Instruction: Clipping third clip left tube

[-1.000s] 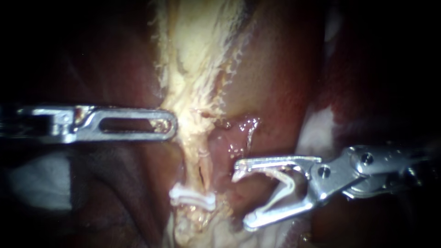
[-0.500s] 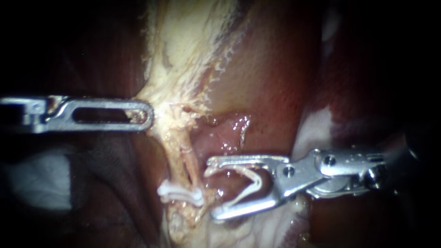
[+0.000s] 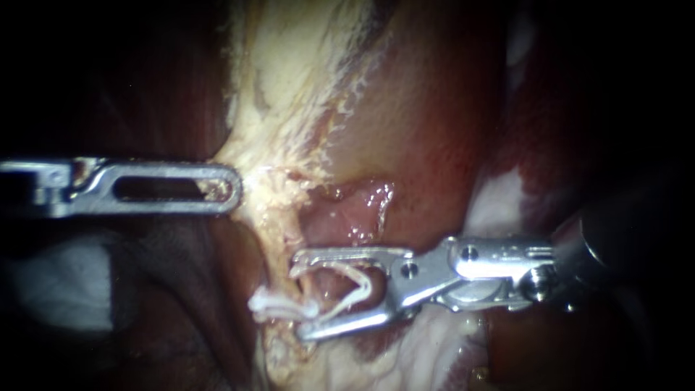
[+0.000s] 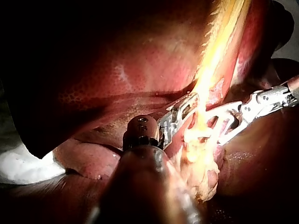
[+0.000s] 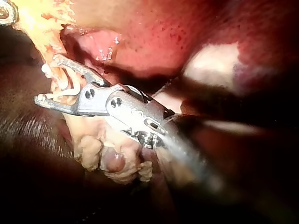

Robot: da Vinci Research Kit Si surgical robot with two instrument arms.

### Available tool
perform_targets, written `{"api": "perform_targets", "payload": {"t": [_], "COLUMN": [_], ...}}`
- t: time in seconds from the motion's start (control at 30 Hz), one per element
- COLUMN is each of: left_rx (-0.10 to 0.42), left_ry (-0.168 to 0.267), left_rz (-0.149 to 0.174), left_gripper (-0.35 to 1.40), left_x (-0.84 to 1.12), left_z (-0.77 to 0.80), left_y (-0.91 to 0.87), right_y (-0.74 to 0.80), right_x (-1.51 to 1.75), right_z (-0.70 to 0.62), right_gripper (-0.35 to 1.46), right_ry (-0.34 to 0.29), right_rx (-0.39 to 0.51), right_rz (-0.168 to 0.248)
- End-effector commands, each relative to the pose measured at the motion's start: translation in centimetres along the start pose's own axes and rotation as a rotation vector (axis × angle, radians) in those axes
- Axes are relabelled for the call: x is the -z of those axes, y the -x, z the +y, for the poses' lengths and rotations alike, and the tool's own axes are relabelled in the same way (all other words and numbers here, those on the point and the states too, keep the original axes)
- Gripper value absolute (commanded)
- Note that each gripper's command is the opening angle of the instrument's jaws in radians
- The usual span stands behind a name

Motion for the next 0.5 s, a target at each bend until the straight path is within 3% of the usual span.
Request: {"api": "perform_targets", "payload": {"t": [0.03, 0.23, 0.5], "left_rx": [0.000, 0.002, 0.005], "left_ry": [0.001, 0.003, -0.001], "left_rz": [0.000, -0.003, 0.002], "left_gripper": [-0.35, -0.35, -0.35], "left_x": [0.00, 0.02, 0.04], "left_z": [-0.01, -0.06, -0.17], "left_y": [0.00, -0.03, -0.09], "right_y": [0.02, 0.11, 0.10], "right_x": [-0.02, -0.05, -0.04], "right_z": [0.01, 0.10, 0.14], "right_gripper": [0.59, 0.59, 0.59], "right_ry": [0.002, 0.008, 0.013], "right_rx": [-0.001, -0.012, -0.015], "right_rz": [0.000, -0.008, -0.014]}}
